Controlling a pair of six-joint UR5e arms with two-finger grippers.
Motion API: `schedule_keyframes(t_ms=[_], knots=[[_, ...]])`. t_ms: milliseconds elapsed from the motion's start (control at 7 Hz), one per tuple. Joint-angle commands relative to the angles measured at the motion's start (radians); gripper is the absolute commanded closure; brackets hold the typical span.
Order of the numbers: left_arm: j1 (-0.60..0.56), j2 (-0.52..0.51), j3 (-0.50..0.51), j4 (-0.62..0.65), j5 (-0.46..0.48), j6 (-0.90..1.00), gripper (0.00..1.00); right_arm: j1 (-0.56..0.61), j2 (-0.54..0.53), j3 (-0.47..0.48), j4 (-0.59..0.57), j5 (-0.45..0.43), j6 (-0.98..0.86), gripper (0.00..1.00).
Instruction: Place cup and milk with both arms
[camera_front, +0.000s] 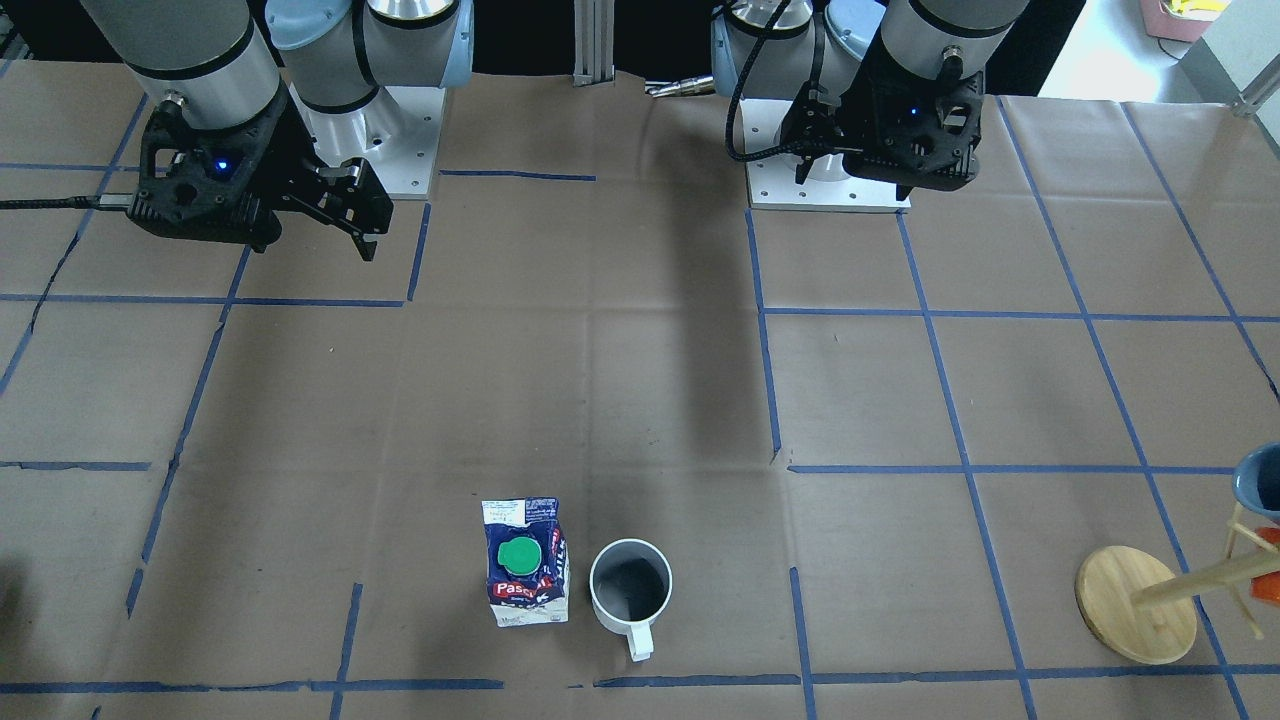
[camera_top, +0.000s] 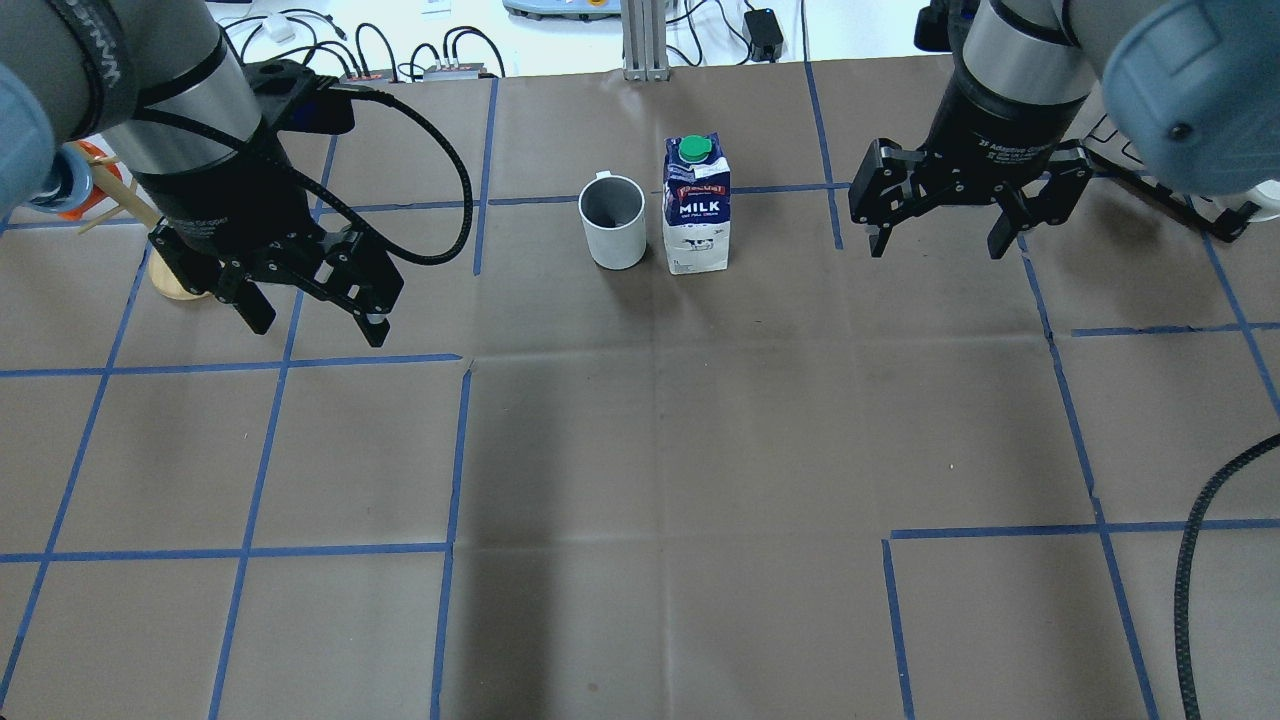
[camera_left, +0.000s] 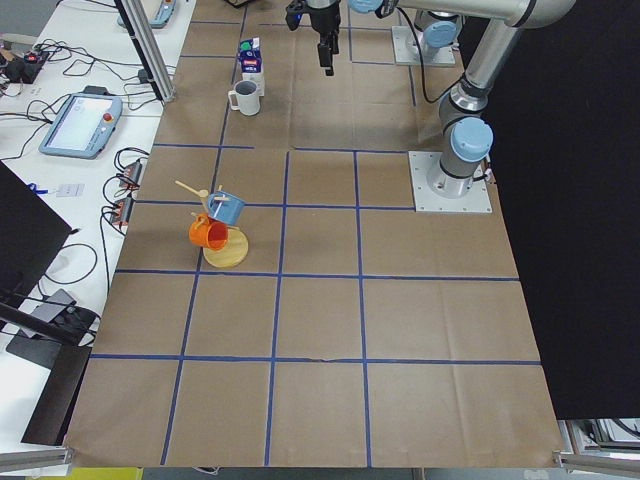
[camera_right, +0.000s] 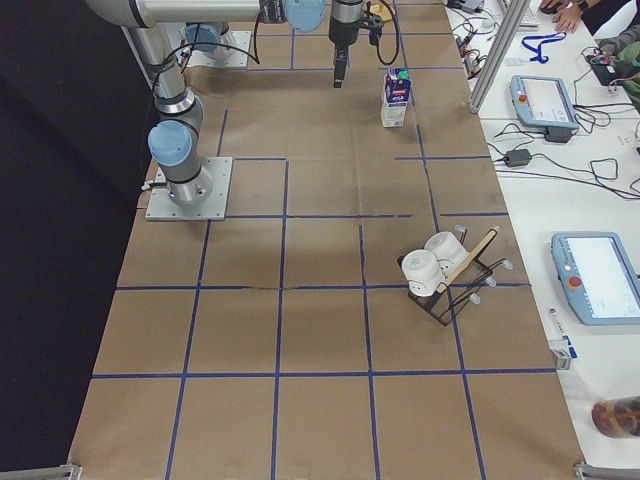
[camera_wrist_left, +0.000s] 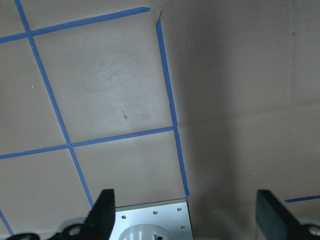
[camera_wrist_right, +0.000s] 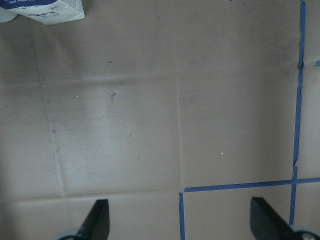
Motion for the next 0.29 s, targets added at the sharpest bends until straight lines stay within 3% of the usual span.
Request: schedule_keyframes(t_ms=[0,143], knots=[[0.000,0.000,0.000,0.000,0.000,0.000,0.00,0.001,0.000,0.001,0.001,-0.003,-0.003,0.00],[0.000,0.000,0.000,0.000,0.000,0.000,0.00,0.001,0.000,0.003,0.003,-0.004,-0.003,0.00]])
